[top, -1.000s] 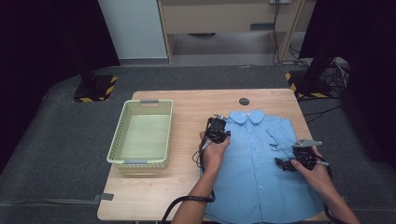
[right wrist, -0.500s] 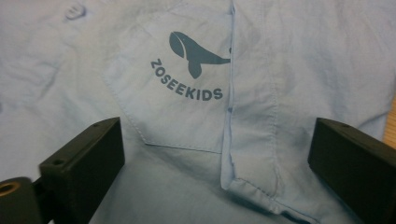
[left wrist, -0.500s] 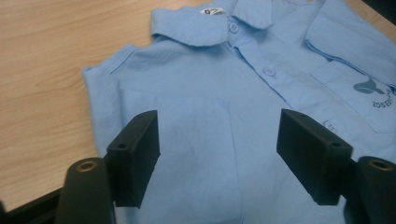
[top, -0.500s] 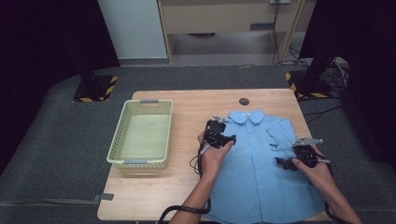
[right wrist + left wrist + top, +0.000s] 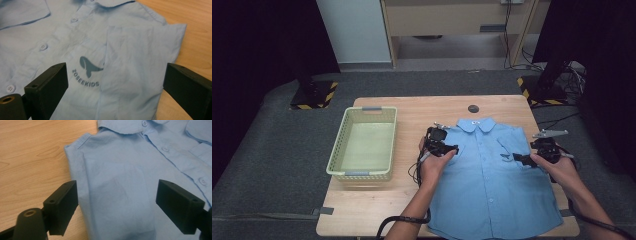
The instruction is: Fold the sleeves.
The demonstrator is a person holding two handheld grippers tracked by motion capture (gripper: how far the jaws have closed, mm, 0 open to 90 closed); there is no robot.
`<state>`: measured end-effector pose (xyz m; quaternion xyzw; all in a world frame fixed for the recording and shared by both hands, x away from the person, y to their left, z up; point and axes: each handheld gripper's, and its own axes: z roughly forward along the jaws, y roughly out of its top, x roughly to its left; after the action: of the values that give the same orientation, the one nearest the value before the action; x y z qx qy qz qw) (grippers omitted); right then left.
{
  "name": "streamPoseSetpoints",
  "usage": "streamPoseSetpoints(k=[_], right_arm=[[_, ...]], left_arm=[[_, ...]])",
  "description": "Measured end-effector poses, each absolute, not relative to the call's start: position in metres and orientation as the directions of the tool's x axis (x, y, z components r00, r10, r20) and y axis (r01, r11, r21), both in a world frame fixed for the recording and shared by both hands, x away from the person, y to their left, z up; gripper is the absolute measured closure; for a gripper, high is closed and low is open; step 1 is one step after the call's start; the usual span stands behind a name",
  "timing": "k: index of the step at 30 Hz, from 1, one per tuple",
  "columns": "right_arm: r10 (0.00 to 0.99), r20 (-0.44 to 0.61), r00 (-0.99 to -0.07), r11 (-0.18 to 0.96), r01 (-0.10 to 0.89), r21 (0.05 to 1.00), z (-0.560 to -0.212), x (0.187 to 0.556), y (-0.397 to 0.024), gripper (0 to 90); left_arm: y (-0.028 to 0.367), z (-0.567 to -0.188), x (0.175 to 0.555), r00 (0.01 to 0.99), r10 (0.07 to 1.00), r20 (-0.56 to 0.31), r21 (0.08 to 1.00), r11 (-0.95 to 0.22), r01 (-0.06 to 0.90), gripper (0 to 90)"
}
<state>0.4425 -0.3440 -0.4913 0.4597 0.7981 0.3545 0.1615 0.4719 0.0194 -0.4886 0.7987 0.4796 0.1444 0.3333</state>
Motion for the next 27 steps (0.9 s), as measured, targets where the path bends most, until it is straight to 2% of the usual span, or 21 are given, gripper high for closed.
streamPoseSetpoints(k=[2, 5, 11, 18, 27], right_arm=[[0.851, 0.054, -0.522, 0.338, 0.624, 0.705, -0.489, 0.45, -0.342, 7.3], [0.856, 0.021, -0.517, 0.353, 0.613, 0.707, -0.485, 0.459, -0.34, 15.6], [0.878, 0.003, -0.478, 0.344, 0.635, 0.691, -0.485, 0.48, -0.337, 16.0], [0.894, 0.018, -0.447, 0.322, 0.672, 0.667, -0.488, 0.502, -0.337, 15.8], [0.912, 0.027, -0.41, 0.29, 0.689, 0.664, -0.493, 0.521, -0.342, 15.6]], left_arm=[[0.018, -0.49, 0.474, 0.498, 0.863, -0.086, 0.663, -0.323, 0.675, 14.8], [0.016, -0.491, 0.477, 0.488, 0.87, -0.071, 0.658, -0.327, 0.678, 12.7], [0.013, -0.493, 0.485, 0.49, 0.868, -0.083, 0.65, -0.326, 0.687, 7.6], [0.019, -0.488, 0.494, 0.506, 0.86, -0.075, 0.648, -0.343, 0.68, 8.8], [0.028, -0.499, 0.508, 0.465, 0.881, -0.083, 0.61, -0.324, 0.723, 9.8]])
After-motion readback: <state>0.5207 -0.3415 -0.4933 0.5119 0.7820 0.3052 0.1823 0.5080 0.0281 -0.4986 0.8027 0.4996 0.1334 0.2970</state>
